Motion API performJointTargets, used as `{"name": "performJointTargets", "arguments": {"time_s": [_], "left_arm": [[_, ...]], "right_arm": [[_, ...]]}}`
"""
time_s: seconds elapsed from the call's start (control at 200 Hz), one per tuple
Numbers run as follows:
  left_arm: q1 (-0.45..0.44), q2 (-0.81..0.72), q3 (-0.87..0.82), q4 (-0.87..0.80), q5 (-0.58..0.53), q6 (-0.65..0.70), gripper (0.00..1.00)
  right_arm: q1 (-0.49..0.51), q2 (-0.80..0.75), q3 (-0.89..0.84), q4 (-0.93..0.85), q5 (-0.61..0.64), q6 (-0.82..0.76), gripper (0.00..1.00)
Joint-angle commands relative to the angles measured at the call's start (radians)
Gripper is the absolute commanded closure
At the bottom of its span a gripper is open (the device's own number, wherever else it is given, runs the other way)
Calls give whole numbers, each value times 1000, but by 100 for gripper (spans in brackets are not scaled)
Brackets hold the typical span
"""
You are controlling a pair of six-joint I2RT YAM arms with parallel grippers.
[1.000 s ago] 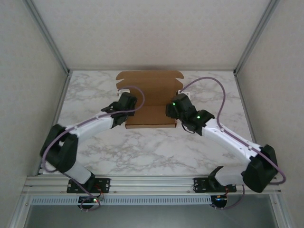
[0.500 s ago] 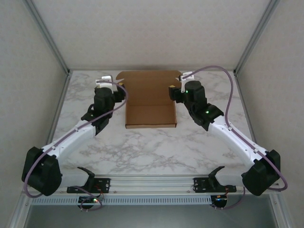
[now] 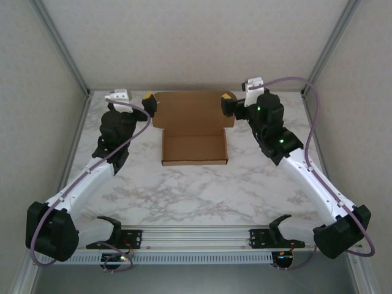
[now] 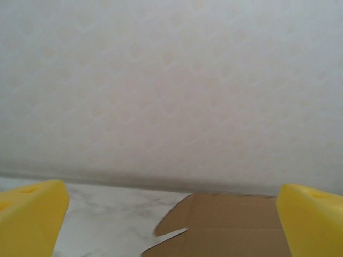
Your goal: Fold the paper box
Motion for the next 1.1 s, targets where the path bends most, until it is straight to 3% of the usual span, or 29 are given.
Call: {"name": "performJointTargets", "arguments": {"time_s": [0.0,0.125,0.205,0.26,0.345,0.441,0.486,0.651,0.801,0.971,1.097], "left_arm": [[2,13,98,-19,87,25,1],[13,-13,69,-17,-35,25,1],[26,-23,11,8,-14,95,1],[68,-34,-58,63,63,122,1],[157,-24,-162,202,174,54,1],[208,27,-213,301,238,36,1],[225,65,-216,327,262,33,1],[282,201,-216,422,349,-13,0],[281,330,-139,391,464,4,1],[276,425,-56,361,501,38,5],[282,495,33,278,686,96,12]], "right_arm": [[5,34,91,-128,-101,-106,1],[4,26,73,-137,-114,-169,1],[7,10,24,-82,-126,-181,1],[-1,14,6,-83,-181,-228,1],[-45,45,-18,-76,-275,-254,1],[-167,58,-118,80,-495,-207,1],[-213,70,-161,145,-536,-180,1],[-326,189,-166,161,-579,-177,1],[-362,267,-157,193,-588,-162,1],[-367,369,-77,168,-621,-156,1],[-364,420,-60,190,-652,-158,4]]}}
